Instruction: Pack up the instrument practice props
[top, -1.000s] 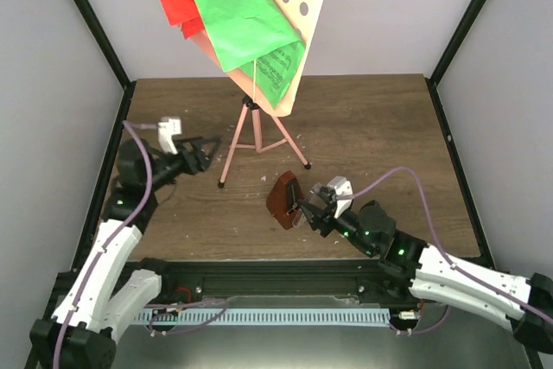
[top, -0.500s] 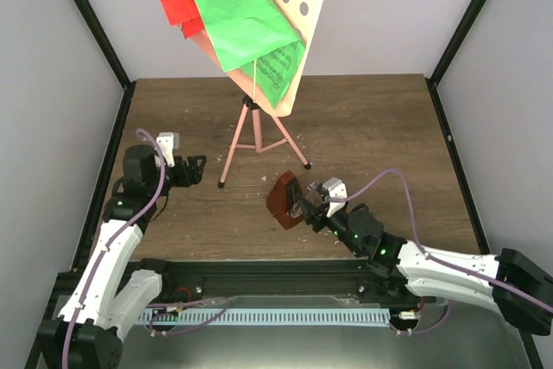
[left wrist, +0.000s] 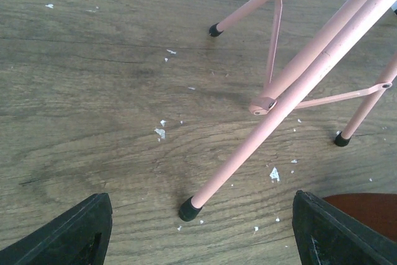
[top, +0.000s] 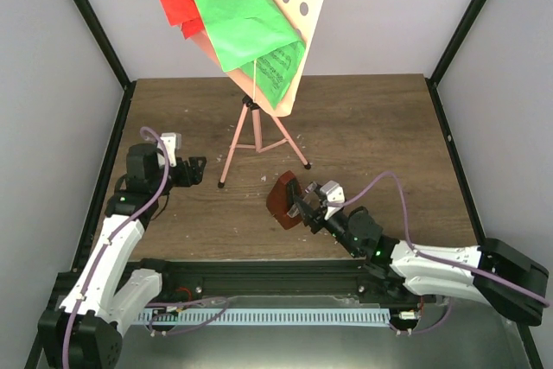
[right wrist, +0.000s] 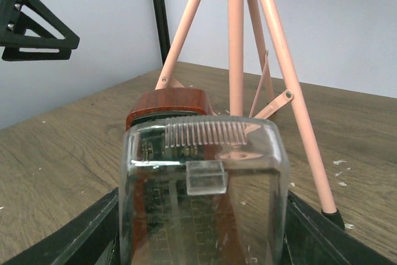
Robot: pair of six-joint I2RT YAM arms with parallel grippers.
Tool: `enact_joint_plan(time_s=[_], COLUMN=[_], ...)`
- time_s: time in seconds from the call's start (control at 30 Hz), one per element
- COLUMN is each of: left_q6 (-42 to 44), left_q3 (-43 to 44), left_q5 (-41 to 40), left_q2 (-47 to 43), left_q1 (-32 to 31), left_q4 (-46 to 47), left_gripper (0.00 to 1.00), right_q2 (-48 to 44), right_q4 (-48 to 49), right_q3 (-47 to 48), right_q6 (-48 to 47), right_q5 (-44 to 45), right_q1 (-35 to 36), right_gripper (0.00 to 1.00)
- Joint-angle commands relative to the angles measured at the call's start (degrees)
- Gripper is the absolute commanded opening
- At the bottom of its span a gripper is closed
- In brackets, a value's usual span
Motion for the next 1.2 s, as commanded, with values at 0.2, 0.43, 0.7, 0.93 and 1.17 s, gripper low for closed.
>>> enact_joint_plan(time_s=[0.2,0.43,0.7,0.93,1.17], left_q6=[0.89,0.73,0.67,0.66,0.37], left_q3=[0.78,0.92,0.86,0.83,0.91], left_q5=[0.44,1.12,1.73,1.91,2.99], left_q2=[0.69,1.13,1.26,1.37,2.08], left_q1=[0.24,0.19,0.22,0.19,0.22], left_q4=[0.02,0.08,0.21,0.34,0.39], left_gripper=[0.8,0.8,0.8,0.8,0.8], right_q2=[6.18,10.94,11.75,11.23,10.45], right_q4=[9.03,11.41,11.91,10.32,9.61], right_q3=[0.14,-0.5,-0.92,-0.42,0.23], right_q6=[-2.08,-2.26,-2.4,-1.96,-2.17], right_q5=[-1.19,-0.52,-0.17,-1.52,-0.29], right_q1=[0.4,0.42,0.41,0.41,0.39], right_gripper=[0.51,0.51,0.51,0.52,0.51])
